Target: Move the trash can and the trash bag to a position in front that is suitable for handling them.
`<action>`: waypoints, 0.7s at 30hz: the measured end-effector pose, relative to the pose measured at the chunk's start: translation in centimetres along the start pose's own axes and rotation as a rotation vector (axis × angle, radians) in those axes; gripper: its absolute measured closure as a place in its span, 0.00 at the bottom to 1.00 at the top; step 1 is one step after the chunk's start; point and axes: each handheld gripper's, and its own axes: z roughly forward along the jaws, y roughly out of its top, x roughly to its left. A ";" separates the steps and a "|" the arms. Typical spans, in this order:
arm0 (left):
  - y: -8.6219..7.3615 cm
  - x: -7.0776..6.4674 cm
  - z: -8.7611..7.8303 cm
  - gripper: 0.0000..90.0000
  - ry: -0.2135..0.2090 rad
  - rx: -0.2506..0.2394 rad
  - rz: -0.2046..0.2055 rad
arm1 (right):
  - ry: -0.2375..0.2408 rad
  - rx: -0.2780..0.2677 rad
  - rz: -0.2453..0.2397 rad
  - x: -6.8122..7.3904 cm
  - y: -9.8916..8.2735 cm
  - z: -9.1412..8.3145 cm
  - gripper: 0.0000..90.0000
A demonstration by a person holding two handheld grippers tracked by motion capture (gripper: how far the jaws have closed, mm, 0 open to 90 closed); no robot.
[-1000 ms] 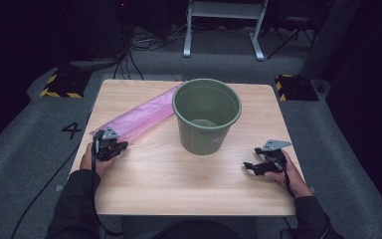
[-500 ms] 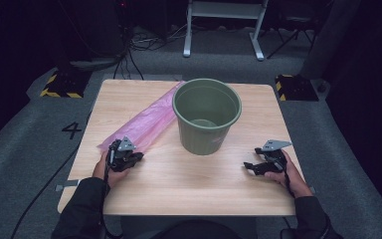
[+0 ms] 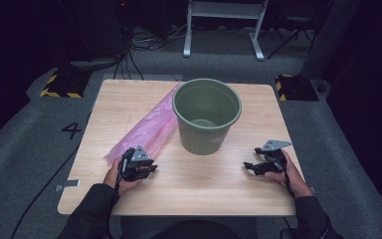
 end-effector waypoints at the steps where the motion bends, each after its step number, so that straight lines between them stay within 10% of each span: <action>1: 0.1 -0.5 -0.2 0.67 0.000 -0.014 0.001 | 0.000 0.000 0.000 0.0 0.0 0.0 0.19; 11: 0.4 -2.3 -0.4 0.29 0.012 -0.033 0.015 | 0.000 0.000 0.000 0.0 0.0 0.0 0.19; 21: 1.2 -2.8 -1.4 0.19 0.025 -0.071 0.035 | 0.000 0.000 0.000 0.0 0.0 0.0 0.19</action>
